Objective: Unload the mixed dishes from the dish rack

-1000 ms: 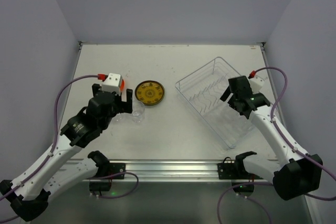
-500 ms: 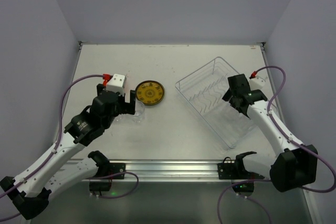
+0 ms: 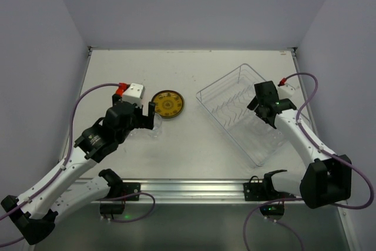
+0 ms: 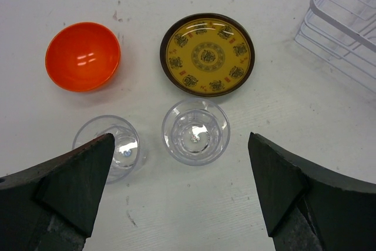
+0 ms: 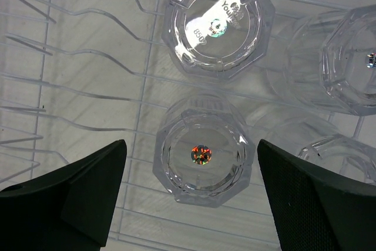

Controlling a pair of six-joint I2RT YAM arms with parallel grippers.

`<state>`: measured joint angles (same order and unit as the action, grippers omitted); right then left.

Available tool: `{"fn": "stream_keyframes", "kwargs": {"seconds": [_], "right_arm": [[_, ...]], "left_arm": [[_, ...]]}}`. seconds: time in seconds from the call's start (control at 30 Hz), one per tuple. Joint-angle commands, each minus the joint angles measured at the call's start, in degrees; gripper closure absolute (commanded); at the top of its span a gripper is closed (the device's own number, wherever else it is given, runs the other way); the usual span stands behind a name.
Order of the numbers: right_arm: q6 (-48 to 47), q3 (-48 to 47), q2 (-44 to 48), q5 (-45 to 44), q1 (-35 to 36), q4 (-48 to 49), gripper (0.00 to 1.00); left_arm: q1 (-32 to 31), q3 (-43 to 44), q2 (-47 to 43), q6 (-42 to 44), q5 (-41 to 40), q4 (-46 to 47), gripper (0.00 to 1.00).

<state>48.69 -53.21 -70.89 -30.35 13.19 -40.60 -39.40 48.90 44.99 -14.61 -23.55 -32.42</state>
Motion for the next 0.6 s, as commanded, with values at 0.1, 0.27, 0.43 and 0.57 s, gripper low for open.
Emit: {"fn": "stream_keyframes", "kwargs": {"seconds": [0.1, 0.27, 0.43, 0.57], "right_arm": [[3.7, 2.06, -0.38, -2.09, -0.27, 2.54, 0.09], [4.22, 3.02, -1.27, -1.38, -0.27, 3.24, 0.11], [4.58, 3.73, -0.74, -0.77, -0.18, 4.21, 0.16], [4.66, 4.08, -0.56, -0.77, -0.27, 4.83, 0.2]], "left_arm": [[0.2, -0.48, -0.08, -0.68, 2.37, 2.98, 0.0], [0.2, -0.39, 0.18, -0.68, 2.19, 2.72, 0.0], [0.2, -0.48, 0.45, -0.68, 2.63, 2.89, 0.0], [0.2, -0.39, 0.88, -0.68, 2.55, 2.81, 0.0]]}}
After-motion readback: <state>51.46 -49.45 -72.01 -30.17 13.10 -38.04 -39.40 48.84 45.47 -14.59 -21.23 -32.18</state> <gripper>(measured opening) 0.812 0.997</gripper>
